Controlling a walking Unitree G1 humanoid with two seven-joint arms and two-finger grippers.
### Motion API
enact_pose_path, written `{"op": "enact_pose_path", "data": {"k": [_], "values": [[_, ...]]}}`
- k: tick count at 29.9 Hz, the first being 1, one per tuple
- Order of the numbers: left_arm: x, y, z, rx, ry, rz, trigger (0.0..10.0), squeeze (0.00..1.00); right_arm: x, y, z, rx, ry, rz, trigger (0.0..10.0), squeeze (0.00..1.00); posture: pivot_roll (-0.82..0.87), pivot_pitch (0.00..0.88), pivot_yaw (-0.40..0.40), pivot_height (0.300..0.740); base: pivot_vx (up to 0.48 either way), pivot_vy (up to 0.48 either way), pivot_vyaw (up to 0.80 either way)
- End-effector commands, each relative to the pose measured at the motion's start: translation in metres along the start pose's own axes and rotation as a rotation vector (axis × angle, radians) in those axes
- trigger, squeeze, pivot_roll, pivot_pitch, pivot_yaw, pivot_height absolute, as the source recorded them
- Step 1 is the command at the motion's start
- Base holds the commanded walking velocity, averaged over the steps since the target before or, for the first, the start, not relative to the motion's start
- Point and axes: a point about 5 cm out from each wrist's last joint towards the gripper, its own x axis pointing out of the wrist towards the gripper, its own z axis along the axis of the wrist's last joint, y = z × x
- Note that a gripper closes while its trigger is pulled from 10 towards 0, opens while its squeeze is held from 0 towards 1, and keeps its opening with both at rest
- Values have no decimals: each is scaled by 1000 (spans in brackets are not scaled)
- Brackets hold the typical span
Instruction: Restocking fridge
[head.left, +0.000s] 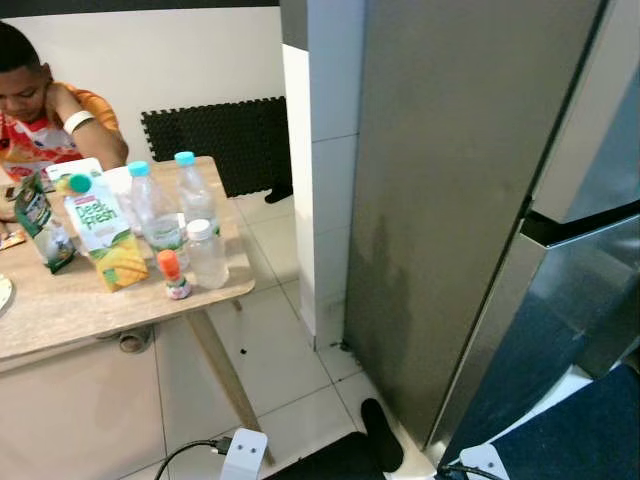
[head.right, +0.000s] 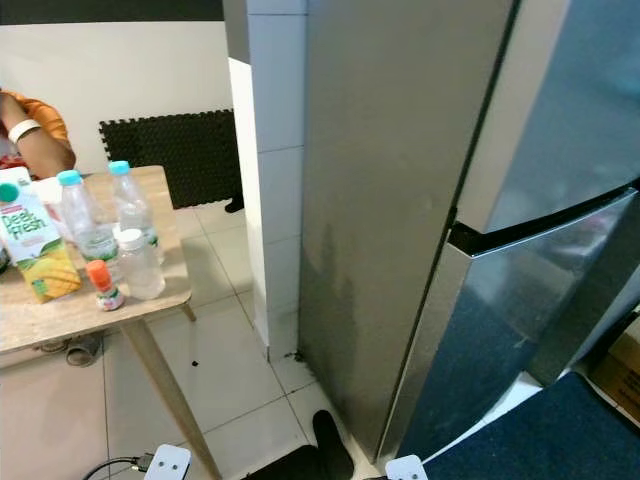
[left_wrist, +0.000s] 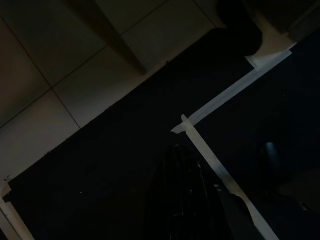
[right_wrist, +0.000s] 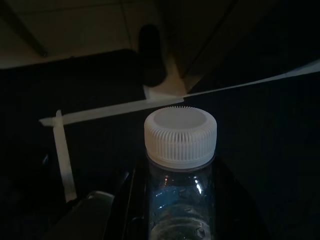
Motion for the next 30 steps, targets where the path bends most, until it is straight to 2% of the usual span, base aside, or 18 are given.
{"op": "enact_pose_path", "data": {"k": [1, 9, 18, 24, 25, 30], "values": [[-3, 7, -8, 13, 16, 8, 10000, 0, -1, 3, -5, -4, 18, 9, 10000, 0, 17, 183, -17, 740, 0, 0, 0], [-7, 9, -20, 23, 35, 6, 10000, 0, -2, 11, -13, 1, 37, 27, 10000, 0, 31, 207, -10, 740, 0, 0, 0], [-7, 5, -20, 27, 38, -5, 10000, 0, -2, 14, -14, 4, 42, 32, 10000, 0, 18, 196, -4, 740, 0, 0, 0], [-3, 3, -8, 23, 16, -2, 10000, 0, 0, 8, -4, 3, 12, 14, 10000, 0, 8, 165, -8, 740, 0, 0, 0], [-1, 3, -3, 20, 8, 1, 10000, 0, 1, 6, 1, -3, 2, 10, 10000, 0, 0, 121, -10, 740, 0, 0, 0], [5, 6, 23, 19, -46, 18, 10000, 0, 5, -3, 30, -17, -62, -13, 10000, 0, -6, 76, -5, 740, 0, 0, 0]]}}
